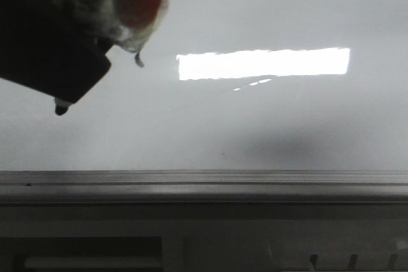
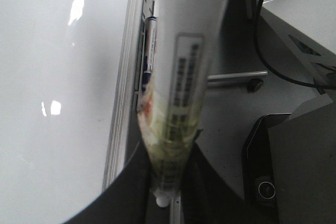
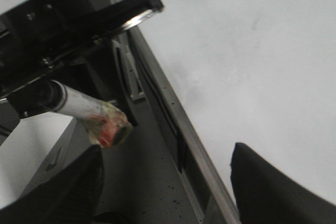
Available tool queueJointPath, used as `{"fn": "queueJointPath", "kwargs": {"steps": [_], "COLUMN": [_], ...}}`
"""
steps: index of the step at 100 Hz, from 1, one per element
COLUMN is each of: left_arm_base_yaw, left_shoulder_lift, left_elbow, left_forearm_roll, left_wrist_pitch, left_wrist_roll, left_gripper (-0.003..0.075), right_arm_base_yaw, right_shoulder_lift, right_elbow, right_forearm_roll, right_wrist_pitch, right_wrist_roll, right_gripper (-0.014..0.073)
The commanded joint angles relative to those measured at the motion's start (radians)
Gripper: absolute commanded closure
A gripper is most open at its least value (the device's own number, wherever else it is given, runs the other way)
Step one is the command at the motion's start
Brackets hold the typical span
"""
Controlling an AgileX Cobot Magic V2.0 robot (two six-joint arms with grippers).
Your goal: Write number 3 on whiteboard
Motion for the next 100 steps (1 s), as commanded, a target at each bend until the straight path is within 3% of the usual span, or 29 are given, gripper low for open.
{"fn": "queueJointPath", "kwargs": {"steps": [1, 35, 59, 66, 90, 100], "left_arm_base_yaw": [-0.008, -0.008, -0.008, -0.008, -0.008, -0.008], "left_shoulder_lift": [-0.016, -0.016, -0.016, -0.016, -0.016, -0.016], "left_elbow": [-0.033, -0.033, -0.033, -0.033, -0.033, -0.033], "left_forearm_roll": [-0.016, -0.019, -0.019, -0.019, -0.019, -0.019], "left_wrist_pitch": [-0.047, -0.047, -0.049, -0.052, -0.063, -0.132], "left_wrist_roll": [0.003, 0.003, 0.003, 0.003, 0.001, -0.098], "left_gripper": [0.0741, 0.0741, 0.0741, 0.0741, 0.0741, 0.0724], "right_arm_base_yaw": [0.066, 0.227, 0.249, 0.250, 0.250, 0.250], "right_shoulder_lift": [0.059, 0.153, 0.195, 0.206, 0.234, 0.238], "right_elbow": [-0.046, -0.048, -0.054, -0.054, -0.054, -0.054], "right_forearm_roll": [0.041, 0.041, 0.047, 0.057, 0.074, 0.076], "right_wrist_pitch": [-0.082, -0.231, -0.267, -0.259, -0.250, -0.249], "right_wrist_roll": [-0.025, -0.025, -0.025, -0.025, -0.025, -0.025], "right_gripper": [0.0134, 0.0134, 0.0149, 0.0225, 0.0664, 0.0657]}}
